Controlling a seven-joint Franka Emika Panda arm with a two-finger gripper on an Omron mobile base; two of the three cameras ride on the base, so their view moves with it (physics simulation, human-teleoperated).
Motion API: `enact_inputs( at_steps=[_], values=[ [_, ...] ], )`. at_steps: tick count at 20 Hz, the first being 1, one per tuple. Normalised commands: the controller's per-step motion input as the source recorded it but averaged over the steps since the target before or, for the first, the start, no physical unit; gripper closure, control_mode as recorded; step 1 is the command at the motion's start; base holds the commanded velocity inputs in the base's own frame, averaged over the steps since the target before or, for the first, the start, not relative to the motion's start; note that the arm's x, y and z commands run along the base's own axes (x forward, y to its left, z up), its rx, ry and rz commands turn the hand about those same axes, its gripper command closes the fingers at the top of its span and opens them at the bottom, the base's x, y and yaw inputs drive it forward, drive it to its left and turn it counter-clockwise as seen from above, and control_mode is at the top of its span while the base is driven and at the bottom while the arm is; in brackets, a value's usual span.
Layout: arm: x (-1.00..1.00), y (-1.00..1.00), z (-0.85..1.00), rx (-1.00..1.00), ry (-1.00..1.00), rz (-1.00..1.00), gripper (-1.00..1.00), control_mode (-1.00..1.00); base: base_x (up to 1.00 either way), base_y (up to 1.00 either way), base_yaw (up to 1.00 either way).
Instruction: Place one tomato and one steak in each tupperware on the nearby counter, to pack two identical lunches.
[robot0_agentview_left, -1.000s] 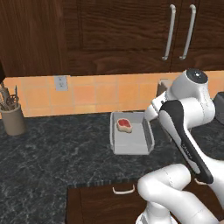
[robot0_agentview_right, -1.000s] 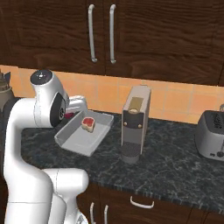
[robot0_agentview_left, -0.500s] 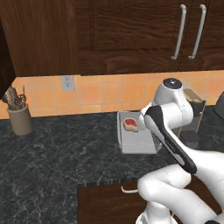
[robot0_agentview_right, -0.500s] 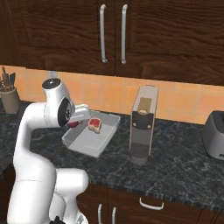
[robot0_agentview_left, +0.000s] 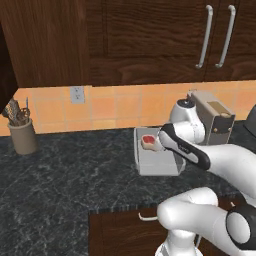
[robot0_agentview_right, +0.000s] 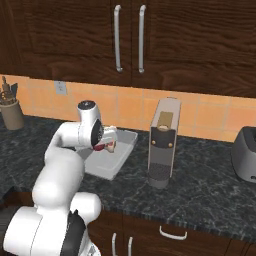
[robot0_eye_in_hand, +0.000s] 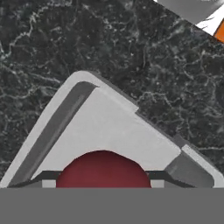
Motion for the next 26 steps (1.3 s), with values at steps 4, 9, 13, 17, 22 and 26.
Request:
enact_inputs(
  at_steps=[4, 9, 13, 17, 22, 26],
  values=[
    [0.61, -0.02, -0.78, 0.00, 0.00, 0.07, 1.00, -1.00, 0.00, 0.00, 0.00],
    [0.62, 0.01, -0.41, 0.00, 0.04, 0.01, 1.00, -1.00, 0.00, 0.00, 0.00],
    [0.66, 0.02, -0.38, 0.00, 0.05, 0.00, 1.00, -1.00, 0.00, 0.00, 0.00],
    [0.69, 0.00, -0.49, 0.00, 0.04, 0.00, -1.00, -1.00, 0.00, 0.00, 0.00],
    [0.03, 0.00, 0.15, 0.00, 0.02, 0.00, -1.00, -1.00, 0.00, 0.00, 0.00],
    [-0.24, 0.00, 0.50, 0.00, -0.09, 0.00, -1.00, -1.00, 0.00, 0.00, 0.00]
  ],
)
